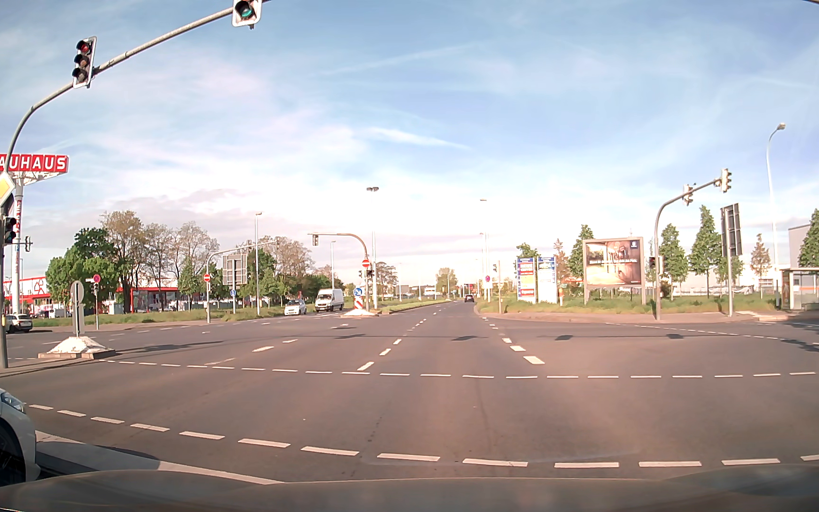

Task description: Follow the waypoints while adhering to traffic rules and regulations

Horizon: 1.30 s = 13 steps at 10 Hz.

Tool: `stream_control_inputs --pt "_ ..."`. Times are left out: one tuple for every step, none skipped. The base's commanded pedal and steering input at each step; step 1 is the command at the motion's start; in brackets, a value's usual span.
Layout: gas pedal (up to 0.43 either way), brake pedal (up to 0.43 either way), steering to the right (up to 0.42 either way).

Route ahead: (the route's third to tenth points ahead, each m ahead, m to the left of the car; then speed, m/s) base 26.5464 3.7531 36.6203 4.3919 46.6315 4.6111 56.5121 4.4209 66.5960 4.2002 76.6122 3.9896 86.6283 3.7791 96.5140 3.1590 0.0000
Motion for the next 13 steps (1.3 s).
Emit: stream_control_inputs --pt "0.000 0.104 -0.006" --pt "0.000 0.104 -0.006" --pt "0.000 0.104 -0.006" --pt "0.000 0.104 -0.006" --pt "0.000 0.104 -0.006" --pt "0.000 0.104 -0.006" --pt "0.000 0.104 -0.005" --pt "0.000 0.104 -0.006" --pt "0.000 0.104 -0.005" --pt "0.000 0.104 -0.005" --pt "0.000 0.104 -0.006" --pt "0.000 0.104 -0.005" --pt "0.000 0.104 -0.006"
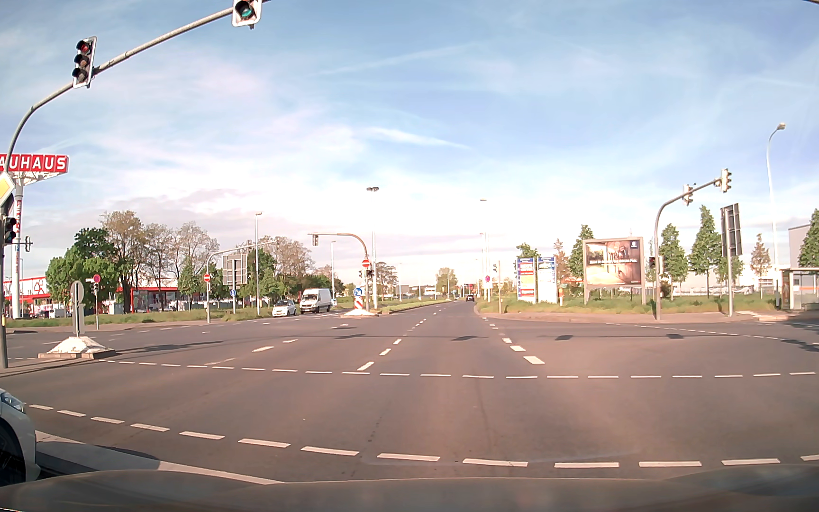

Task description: Follow the waypoints while adhering to traffic rules and regulations

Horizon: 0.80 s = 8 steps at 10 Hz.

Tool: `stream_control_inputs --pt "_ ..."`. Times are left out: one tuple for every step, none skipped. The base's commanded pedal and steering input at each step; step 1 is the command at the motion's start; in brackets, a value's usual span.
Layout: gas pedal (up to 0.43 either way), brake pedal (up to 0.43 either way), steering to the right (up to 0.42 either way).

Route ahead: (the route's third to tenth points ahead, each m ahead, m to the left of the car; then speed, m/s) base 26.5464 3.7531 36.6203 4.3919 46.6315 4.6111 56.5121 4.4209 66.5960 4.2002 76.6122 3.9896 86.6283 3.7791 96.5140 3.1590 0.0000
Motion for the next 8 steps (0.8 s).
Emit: stream_control_inputs --pt "0.000 0.104 -0.006" --pt "0.000 0.098 -0.005" --pt "0.000 0.104 -0.005" --pt "0.000 0.104 -0.006" --pt "0.000 0.104 -0.006" --pt "0.000 0.104 -0.006" --pt "0.000 0.104 -0.005" --pt "0.000 0.104 -0.006"
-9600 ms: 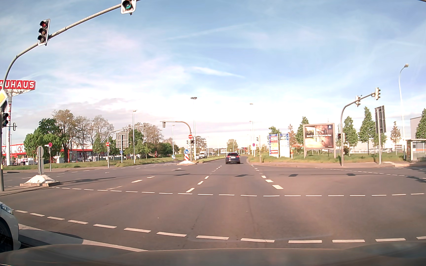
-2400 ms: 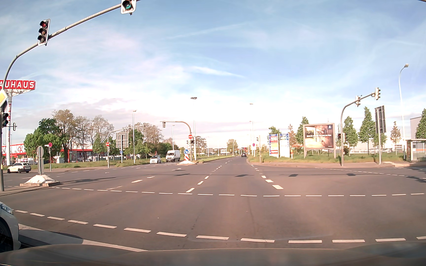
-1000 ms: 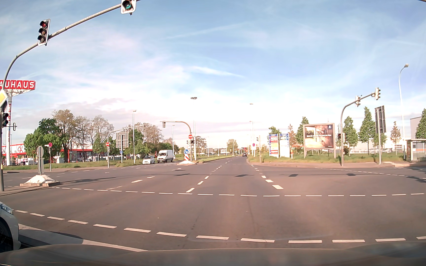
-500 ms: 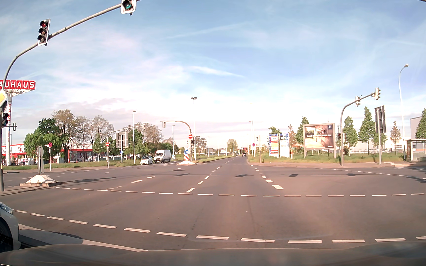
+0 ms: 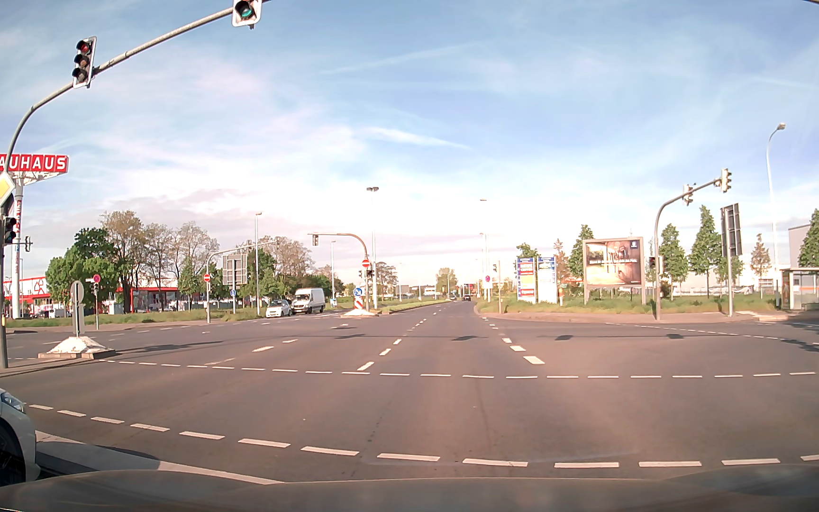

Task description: Follow the waypoints while adhering to traffic rules and regulations

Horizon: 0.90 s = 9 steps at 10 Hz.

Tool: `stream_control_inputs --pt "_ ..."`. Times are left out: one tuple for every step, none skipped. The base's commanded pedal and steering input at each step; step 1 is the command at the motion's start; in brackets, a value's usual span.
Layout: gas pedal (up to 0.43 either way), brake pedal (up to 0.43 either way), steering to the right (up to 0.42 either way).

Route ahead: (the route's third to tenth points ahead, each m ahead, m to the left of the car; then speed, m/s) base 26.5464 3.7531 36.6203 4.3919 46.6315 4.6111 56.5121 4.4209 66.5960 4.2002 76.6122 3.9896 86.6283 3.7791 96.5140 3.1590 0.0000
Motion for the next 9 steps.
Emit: stream_control_inputs --pt "0.000 0.104 -0.005" --pt "0.000 0.104 -0.005" --pt "0.000 0.104 -0.005" --pt "0.000 0.104 -0.006" --pt "0.000 0.104 -0.005" --pt "0.000 0.104 -0.006" --pt "0.000 0.104 -0.006" --pt "0.000 0.104 -0.005" --pt "0.000 0.098 -0.005"
